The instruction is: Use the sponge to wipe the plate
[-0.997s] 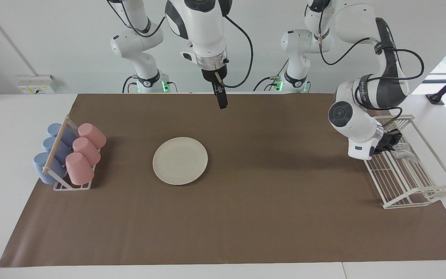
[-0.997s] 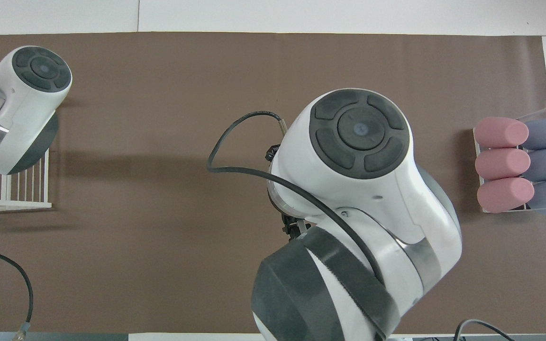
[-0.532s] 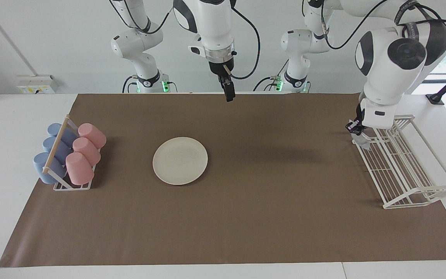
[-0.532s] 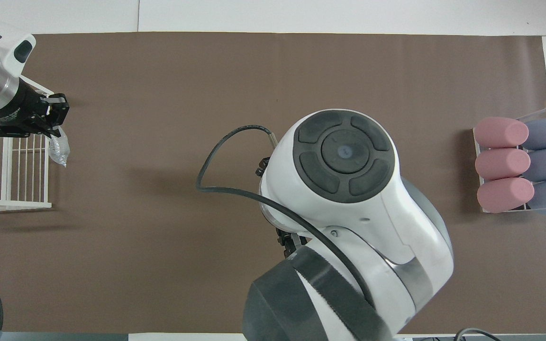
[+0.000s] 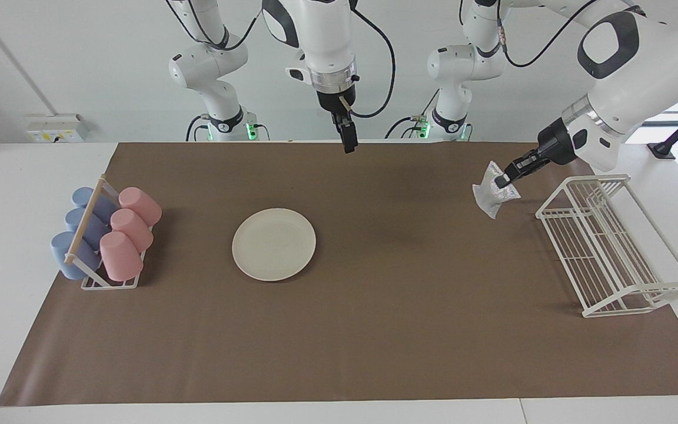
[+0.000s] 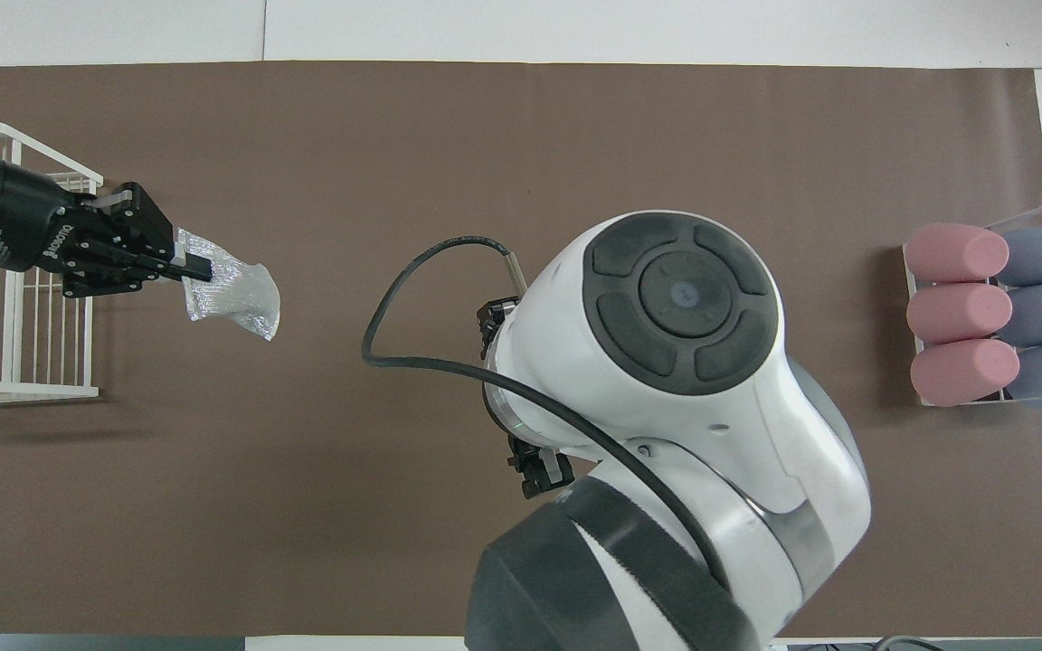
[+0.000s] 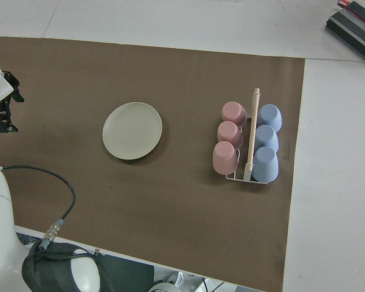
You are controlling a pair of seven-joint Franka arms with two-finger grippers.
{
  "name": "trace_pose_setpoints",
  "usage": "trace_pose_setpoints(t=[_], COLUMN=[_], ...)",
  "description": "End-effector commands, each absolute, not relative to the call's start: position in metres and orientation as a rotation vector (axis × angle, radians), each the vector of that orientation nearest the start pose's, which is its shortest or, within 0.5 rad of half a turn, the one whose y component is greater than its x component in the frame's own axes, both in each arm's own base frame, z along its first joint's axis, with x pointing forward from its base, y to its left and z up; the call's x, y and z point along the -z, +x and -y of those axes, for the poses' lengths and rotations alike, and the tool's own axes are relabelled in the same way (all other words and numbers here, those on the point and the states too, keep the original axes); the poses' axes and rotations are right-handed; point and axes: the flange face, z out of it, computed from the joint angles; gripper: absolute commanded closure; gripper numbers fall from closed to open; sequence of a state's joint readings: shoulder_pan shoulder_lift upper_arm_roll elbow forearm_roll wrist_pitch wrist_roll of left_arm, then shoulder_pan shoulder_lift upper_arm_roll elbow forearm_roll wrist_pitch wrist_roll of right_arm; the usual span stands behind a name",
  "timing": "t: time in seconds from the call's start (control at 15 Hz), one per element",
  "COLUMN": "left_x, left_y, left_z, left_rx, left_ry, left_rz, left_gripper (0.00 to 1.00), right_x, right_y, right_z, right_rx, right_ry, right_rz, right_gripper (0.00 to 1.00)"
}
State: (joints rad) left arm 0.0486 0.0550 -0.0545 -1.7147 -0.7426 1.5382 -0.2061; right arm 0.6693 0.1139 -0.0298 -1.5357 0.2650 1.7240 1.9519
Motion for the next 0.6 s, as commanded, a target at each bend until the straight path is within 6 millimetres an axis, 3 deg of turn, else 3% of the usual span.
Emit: trace_pose_setpoints(t=[0.0, 0.27, 0.4, 0.53], left_x=[-0.509, -0.457, -0.440, -0.425], left_y=[0.503, 0.482, 0.463, 0.453], left_z=[0.084, 0.107, 0.129, 0.148], left_rx=[0.329, 0.326, 0.317, 0.272], left_ry=[2.192, 1.928, 1.843, 1.800], left_rz=[-0.210, -0.144, -0.115, -0.067], left_gripper=[1.00, 1.00, 1.00, 1.00], right_x=[-0.588, -0.573, -0.568, -0.545], right_y=[0.468, 0.461, 0.464, 0.458], right_z=[-0.379, -0.379, -0.379, -0.379], right_rx=[-0.350, -0.284, -0.276, -0.298], right_ry=[-2.223, -2.242, -2.239, -2.268], right_rz=[-1.835, -1.691, -1.686, -1.714], right_gripper=[0.00, 0.00, 0.00, 0.00])
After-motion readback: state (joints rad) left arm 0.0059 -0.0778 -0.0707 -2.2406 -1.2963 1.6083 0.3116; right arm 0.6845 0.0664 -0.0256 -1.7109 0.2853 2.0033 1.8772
